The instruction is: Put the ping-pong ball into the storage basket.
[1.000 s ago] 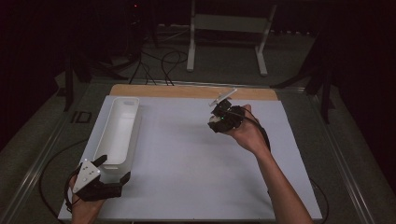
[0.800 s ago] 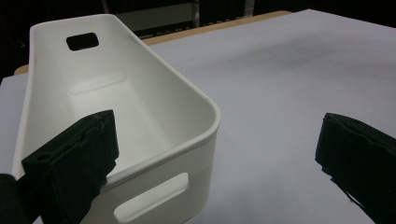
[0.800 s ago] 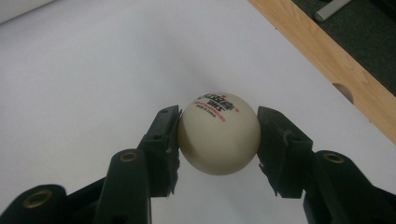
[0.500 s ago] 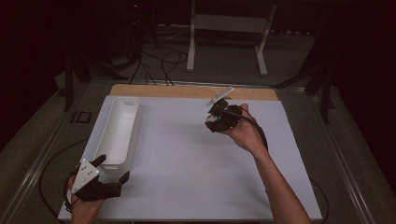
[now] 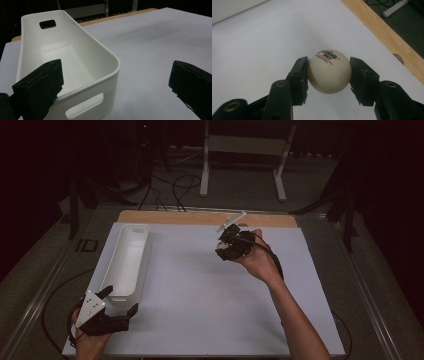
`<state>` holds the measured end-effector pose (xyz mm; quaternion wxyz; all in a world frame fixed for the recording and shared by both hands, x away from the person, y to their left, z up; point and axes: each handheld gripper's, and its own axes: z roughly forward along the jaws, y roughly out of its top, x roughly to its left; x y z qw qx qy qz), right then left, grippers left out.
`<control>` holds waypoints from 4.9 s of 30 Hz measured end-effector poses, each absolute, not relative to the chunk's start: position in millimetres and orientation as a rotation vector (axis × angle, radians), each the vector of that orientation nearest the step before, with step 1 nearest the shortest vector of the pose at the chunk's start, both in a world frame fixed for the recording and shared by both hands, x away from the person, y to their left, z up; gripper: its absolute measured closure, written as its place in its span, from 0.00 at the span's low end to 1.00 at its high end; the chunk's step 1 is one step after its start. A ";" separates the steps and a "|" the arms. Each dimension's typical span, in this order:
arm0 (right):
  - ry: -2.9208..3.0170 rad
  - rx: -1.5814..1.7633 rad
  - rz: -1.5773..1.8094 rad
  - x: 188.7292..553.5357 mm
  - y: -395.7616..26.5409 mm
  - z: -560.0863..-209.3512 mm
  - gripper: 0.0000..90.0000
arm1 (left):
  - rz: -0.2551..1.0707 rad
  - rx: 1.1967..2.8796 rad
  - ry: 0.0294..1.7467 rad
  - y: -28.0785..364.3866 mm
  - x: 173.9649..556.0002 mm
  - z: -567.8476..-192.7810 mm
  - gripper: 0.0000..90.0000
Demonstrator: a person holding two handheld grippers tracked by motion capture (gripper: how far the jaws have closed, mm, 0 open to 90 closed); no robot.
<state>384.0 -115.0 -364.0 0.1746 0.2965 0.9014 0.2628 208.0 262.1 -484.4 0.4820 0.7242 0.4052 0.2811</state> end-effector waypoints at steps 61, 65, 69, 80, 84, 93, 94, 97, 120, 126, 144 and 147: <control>2.575 0.801 0.825 387.0 -77.9 -353.0 0.56 | 0.686 1.771 0.992 262.5 208.4 -485.2 0.00; 2.576 0.798 0.829 387.6 -75.5 -353.3 0.56 | 0.683 1.772 0.993 262.5 208.5 -485.4 0.00; 2.581 0.788 0.832 388.9 -74.9 -354.0 0.56 | 0.684 1.773 0.992 262.8 208.5 -485.4 0.00; 2.585 0.788 0.843 388.6 -68.2 -354.3 0.56 | 0.683 1.771 0.992 262.8 208.8 -485.6 0.00; 2.585 0.787 0.844 388.5 -64.9 -354.9 0.56 | 0.683 1.771 0.992 262.9 208.7 -485.6 0.00; 2.587 0.778 0.858 387.9 -57.9 -355.5 0.56 | 0.683 1.772 0.992 263.1 208.7 -485.6 0.00; 2.587 0.781 0.858 387.7 -56.8 -355.8 0.56 | 0.683 1.772 0.993 263.1 208.7 -485.7 0.00; 2.590 0.777 0.857 387.4 -53.9 -356.6 0.56 | 0.683 1.772 0.993 262.9 208.8 -485.8 0.00; 2.616 0.747 0.859 387.1 -34.2 -361.2 0.56 | 0.680 1.774 0.992 262.9 209.2 -486.1 0.00; 2.627 0.736 0.853 388.0 -30.9 -362.4 0.56 | 0.679 1.775 0.992 263.2 209.3 -486.2 0.00; 2.632 0.731 0.848 388.6 -18.7 -366.2 0.56 | 0.680 1.775 0.993 263.9 208.8 -485.9 0.00; 2.635 0.731 0.850 388.9 -16.7 -367.2 0.56 | 0.681 1.773 0.995 264.2 208.8 -485.9 0.00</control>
